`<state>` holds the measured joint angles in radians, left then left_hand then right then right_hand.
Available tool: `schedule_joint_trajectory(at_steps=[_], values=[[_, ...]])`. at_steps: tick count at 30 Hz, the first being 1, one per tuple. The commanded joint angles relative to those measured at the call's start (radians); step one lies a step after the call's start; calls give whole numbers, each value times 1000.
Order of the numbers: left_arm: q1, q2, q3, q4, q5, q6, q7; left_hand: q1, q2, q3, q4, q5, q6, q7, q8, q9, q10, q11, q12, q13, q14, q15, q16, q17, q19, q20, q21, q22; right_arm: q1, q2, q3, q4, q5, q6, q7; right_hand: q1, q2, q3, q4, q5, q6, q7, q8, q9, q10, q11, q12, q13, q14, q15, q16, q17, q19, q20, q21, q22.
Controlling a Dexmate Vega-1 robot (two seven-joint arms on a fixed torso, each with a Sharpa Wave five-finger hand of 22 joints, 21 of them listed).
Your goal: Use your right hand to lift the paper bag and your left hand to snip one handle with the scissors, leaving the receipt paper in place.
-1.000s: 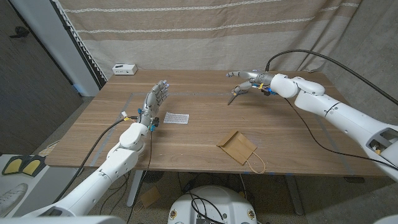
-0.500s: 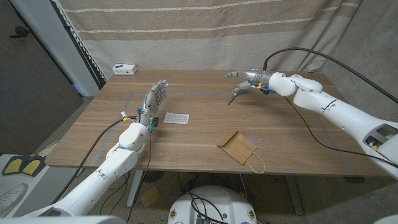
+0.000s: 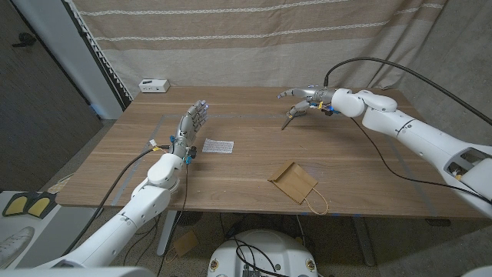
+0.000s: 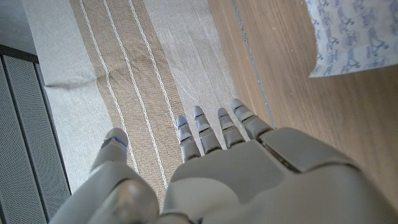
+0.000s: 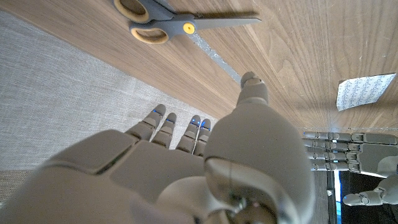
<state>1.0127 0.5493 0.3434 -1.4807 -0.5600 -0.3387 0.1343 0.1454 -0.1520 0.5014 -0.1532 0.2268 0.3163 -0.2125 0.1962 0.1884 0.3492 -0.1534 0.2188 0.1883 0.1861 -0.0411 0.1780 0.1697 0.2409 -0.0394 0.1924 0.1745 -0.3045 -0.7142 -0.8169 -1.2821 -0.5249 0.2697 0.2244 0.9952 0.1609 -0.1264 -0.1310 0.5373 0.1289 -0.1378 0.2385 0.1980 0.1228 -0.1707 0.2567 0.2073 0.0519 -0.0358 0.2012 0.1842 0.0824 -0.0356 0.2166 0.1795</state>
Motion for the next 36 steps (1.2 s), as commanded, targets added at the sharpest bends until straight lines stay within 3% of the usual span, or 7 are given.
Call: schedule_joint_trajectory(at_steps=[1,8,34,36], values=[[2,-3,3,-9,6,11,12,13,0,-2,-1,7,7,1,4,2,11,-3,7,2,6,-173,2,4,11,-146,4,2,52,31,-36,89,-8,45,20,17,4,6,-2,7,12,-2,10,3,6,-8,7,4,2,-180,-5,4,13,-143,0,3],[2,-5,3,-12,9,13,20,15,0,-3,-1,7,7,0,4,2,8,-2,6,2,6,-173,1,4,10,-147,4,2,81,44,-64,125,-29,67,27,35,12,18,-2,9,21,-19,12,7,16,-29,14,8,-4,-182,-9,4,11,-157,-3,3],[8,-6,7,-23,18,19,31,18,-1,-6,-2,8,7,0,4,2,9,-4,4,3,5,-173,1,4,10,-146,3,2,158,80,-134,231,-75,123,48,78,17,45,1,3,31,-20,15,14,37,-29,29,16,15,-183,-3,5,50,-168,3,2],[9,-6,7,-24,19,19,32,18,-1,-6,-2,8,7,0,3,2,8,-3,4,3,5,-173,1,4,10,-146,3,2,163,82,-139,239,-80,127,43,92,17,54,3,1,-27,-21,-7,17,29,-29,28,19,17,-184,-3,6,53,-168,0,2]])
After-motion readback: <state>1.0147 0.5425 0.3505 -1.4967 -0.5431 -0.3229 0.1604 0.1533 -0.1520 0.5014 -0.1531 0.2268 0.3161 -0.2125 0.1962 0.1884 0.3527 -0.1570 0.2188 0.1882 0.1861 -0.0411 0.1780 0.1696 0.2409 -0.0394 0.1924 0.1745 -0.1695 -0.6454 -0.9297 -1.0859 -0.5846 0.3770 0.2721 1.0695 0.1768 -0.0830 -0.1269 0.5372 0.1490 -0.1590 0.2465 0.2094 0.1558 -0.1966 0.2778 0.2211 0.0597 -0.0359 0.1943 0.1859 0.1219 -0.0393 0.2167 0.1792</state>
